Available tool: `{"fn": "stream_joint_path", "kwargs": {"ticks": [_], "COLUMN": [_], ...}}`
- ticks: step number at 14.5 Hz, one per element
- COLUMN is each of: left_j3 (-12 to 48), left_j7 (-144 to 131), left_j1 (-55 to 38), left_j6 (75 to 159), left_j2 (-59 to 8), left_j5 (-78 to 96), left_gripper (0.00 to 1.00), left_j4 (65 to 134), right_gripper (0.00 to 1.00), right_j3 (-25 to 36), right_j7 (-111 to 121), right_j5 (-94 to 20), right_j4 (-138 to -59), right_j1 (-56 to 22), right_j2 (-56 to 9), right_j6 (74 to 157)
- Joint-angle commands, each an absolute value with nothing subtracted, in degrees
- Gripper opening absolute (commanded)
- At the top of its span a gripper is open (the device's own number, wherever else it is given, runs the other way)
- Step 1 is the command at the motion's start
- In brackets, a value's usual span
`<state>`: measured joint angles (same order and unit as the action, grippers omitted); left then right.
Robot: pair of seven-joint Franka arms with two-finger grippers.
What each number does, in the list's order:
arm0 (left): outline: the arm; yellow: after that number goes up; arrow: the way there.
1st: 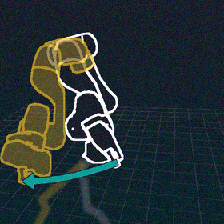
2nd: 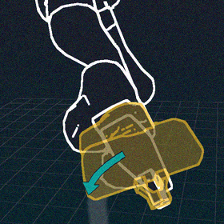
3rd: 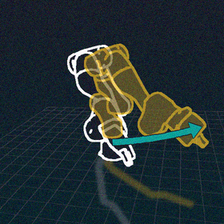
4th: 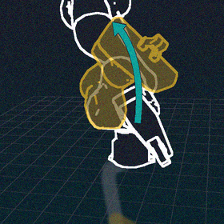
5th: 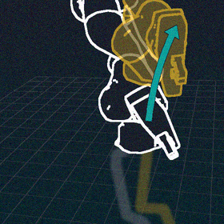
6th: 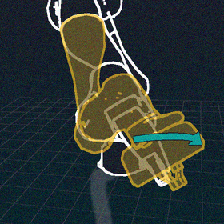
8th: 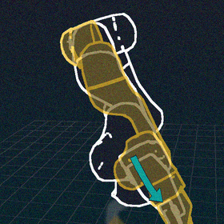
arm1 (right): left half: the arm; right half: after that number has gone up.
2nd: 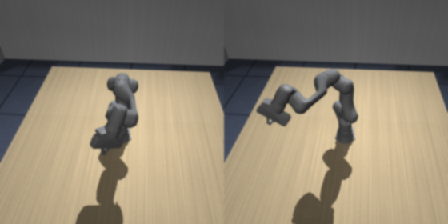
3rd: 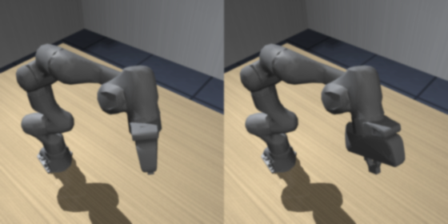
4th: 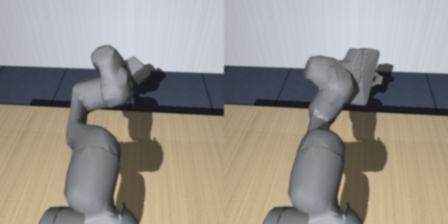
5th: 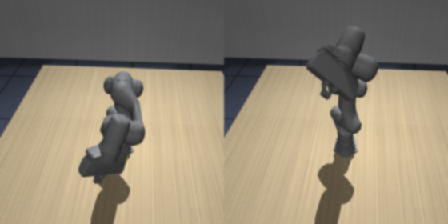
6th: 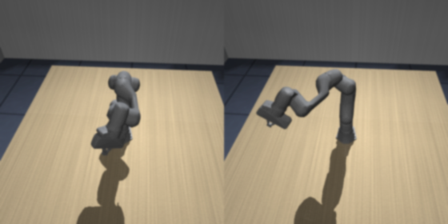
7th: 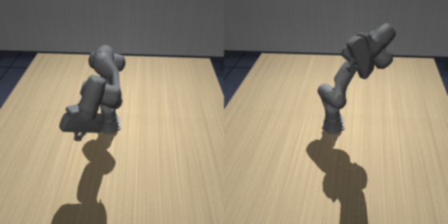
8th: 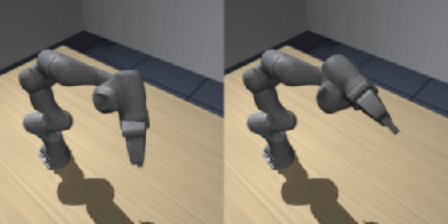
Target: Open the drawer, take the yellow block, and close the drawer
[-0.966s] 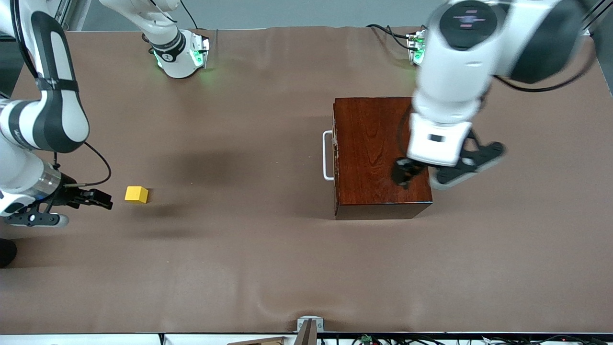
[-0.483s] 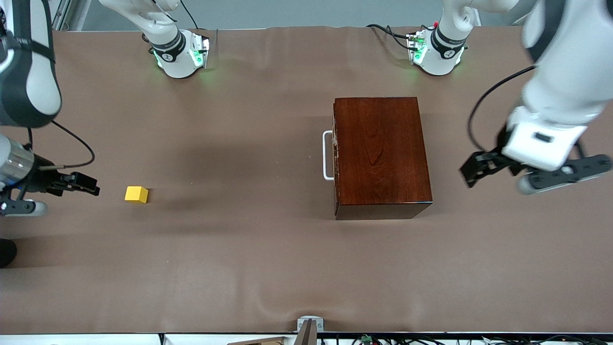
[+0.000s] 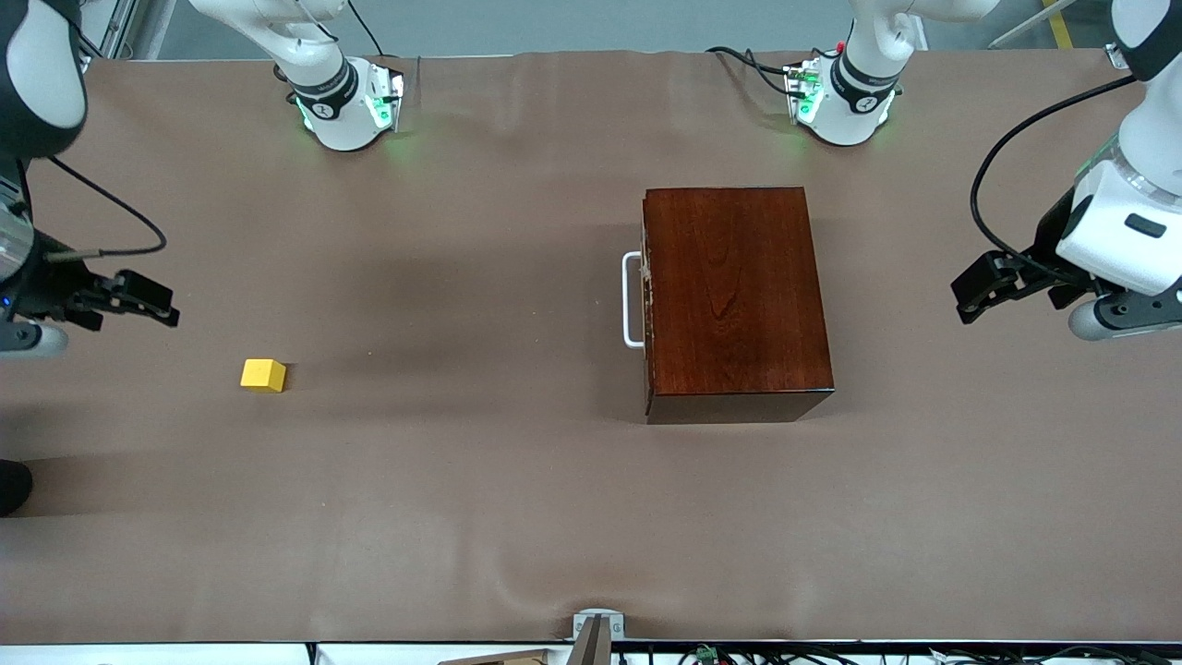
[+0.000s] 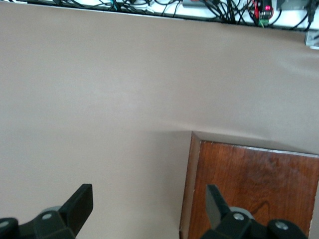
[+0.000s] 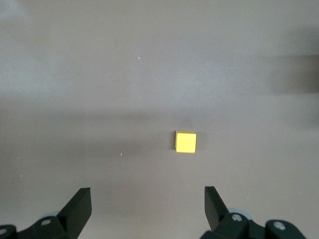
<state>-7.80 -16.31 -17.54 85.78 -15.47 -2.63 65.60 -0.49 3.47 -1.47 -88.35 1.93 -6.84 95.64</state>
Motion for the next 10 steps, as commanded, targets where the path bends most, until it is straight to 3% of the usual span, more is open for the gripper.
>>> {"fn": "stream_joint_path", "kwargs": {"ticks": [1,5,8,10], "left_j3": [-7.2,-6.2,4.3,5.7], "left_j7": [-13.0,-10.0,-7.7,-7.7], "left_j1": [-15.9,-13.0,-2.2,-1.2], "left_j6": [85.1,86.4,87.7,87.7], "left_j2": [-10.8,-3.5,2.3,5.2], "left_j5": [-0.9,-0.4,0.6,0.6], "left_gripper": [1.00,1.00,1.00,1.00], "left_j4": [70.5,80.4,87.6,91.4], "right_gripper": [1.00,1.00,1.00,1.00], "right_j3": [-0.6,-0.4,-0.3,-0.2], "right_j7": [3.7,3.8,4.2,6.8], "right_j5": [-1.6,-1.4,-1.1,-0.8], "right_j4": [-88.9,-89.2,-89.6,-89.6], "right_j1": [2.0,2.0,2.1,2.2], "right_j2": [-2.9,1.0,2.5,2.6], "right_j6": [93.2,89.7,87.1,87.1]}}
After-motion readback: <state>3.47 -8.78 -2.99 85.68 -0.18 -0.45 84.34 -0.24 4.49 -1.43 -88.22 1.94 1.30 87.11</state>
